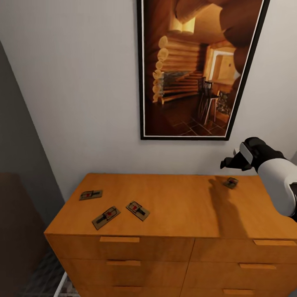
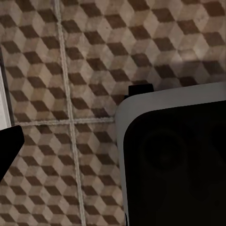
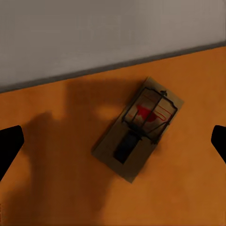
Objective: Take the four mousetraps from the cabinet in the bathroom and place them on the bathroom floor. Make sure all four end up on the same floor surface, and ensure that at least two of them are either under or directly next to the same bathroom sink.
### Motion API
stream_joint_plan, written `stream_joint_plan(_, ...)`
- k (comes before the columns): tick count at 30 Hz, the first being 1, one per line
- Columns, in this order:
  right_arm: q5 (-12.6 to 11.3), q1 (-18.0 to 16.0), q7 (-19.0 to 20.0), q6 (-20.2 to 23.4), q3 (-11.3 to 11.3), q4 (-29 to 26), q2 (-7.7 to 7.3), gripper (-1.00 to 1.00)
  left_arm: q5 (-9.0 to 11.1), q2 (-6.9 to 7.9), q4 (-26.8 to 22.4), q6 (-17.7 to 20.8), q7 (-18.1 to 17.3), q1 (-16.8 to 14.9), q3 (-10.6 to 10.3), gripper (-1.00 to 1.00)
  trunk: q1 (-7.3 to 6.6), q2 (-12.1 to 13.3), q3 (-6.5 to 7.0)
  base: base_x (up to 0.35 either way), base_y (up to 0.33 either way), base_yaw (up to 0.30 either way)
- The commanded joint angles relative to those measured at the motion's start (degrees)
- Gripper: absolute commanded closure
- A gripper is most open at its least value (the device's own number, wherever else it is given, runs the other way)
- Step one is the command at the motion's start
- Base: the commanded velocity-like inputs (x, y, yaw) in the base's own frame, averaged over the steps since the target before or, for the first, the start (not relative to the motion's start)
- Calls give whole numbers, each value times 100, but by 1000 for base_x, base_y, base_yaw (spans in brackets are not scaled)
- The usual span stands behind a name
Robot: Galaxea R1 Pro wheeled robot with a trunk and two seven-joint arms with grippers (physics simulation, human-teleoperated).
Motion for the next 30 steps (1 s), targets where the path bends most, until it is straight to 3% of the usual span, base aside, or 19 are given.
stream_joint_plan(1,5,-2,27,24,13,15,-1,-100,3,-3,28,-38,27,-10,-47,-100,0,-3,-6,37,0,0)
stream_joint_plan(10,5,-2,37,22,16,48,3,-100,9,15,35,-1,48,-9,-47,-100,0,-3,-6,13,0,0)
stream_joint_plan(19,5,-2,50,8,14,116,4,-100,11,24,42,1046,32,149,-47,-100,0,-3,-6,1,0,0)
stream_joint_plan(30,5,-2,48,-4,14,156,4,-100,11,24,42,1319,35,238,-47,-100,0,-3,-6,0,0,0)
